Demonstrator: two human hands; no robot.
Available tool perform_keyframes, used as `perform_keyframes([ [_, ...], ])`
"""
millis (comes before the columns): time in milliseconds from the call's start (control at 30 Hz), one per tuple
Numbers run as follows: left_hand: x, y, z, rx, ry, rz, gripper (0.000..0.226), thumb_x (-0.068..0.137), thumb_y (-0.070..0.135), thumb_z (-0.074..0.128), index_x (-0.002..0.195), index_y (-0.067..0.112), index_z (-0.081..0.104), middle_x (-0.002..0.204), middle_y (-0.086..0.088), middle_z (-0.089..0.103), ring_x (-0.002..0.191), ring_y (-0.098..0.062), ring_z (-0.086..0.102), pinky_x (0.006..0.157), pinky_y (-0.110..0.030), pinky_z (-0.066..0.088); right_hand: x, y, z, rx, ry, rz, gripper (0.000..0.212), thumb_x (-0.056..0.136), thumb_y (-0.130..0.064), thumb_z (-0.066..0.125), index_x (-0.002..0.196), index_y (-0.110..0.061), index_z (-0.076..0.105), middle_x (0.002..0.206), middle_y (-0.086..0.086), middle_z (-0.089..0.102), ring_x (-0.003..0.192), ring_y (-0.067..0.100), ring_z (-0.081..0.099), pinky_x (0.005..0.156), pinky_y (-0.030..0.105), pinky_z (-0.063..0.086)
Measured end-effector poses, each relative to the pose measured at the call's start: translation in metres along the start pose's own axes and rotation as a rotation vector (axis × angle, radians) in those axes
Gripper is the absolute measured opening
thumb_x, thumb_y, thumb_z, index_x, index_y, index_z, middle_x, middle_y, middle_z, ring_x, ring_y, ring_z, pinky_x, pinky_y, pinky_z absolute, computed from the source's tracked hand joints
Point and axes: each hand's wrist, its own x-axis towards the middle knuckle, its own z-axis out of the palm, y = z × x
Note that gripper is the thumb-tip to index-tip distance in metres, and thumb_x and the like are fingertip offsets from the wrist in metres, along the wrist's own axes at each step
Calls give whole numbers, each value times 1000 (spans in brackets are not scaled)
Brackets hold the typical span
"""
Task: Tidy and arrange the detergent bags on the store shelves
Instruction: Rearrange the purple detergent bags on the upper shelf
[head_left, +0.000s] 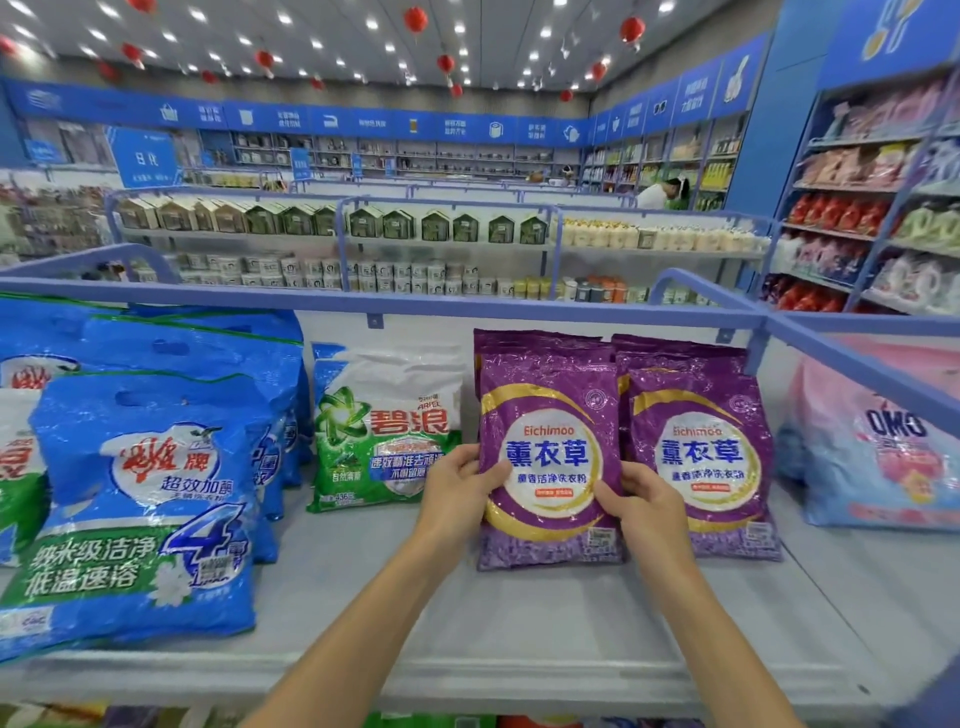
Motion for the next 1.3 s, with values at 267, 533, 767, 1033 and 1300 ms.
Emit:
perform_keyframes([
  [267, -21, -11, -17, 576, -233, 89, 87, 60, 5, 96, 124, 37, 45, 114, 17, 64, 99, 2, 63, 69, -11, 54, -25, 11, -15, -284, -218, -31, 77, 68, -24, 96, 127, -33, 47, 119, -18, 60, 108, 0, 60, 86, 19, 47],
  [533, -5, -33, 1, 693, -66, 358, 92, 66, 19, 93, 142, 36, 43, 125, 15, 64, 116, -4, 59, 93, -24, 55, -12, 17, -6, -499, -94, -196, 72, 66, -11, 94, 118, -23, 45, 115, -6, 57, 108, 13, 55, 88, 27, 44],
  [767, -9, -35, 9, 748, 16, 355, 86, 68, 20, 92, 139, 31, 46, 129, 8, 64, 118, -13, 61, 93, -31, 58, -3, 18, -5, -560, -102, -236, 70, 67, -8, 93, 121, -19, 48, 113, -3, 54, 108, 20, 54, 87, 31, 40],
  [1033, -46, -33, -20, 935, 81, 306, 62, 90, 27, 75, 144, 12, 49, 138, -6, 62, 123, -22, 59, 89, -26, 44, -42, 12, 4, -832, -52, -169, 55, 86, -28, 78, 123, -3, 45, 123, 21, 54, 110, 43, 56, 78, 45, 45],
  [1300, -92, -11, -109, 1069, 304, 385, 47, 98, 26, 63, 143, 19, 53, 135, 2, 63, 126, -15, 55, 105, -26, 37, -95, -16, 62, -806, -203, -249, 45, 92, -33, 69, 126, -11, 49, 124, 11, 52, 116, 34, 52, 80, 41, 42],
])
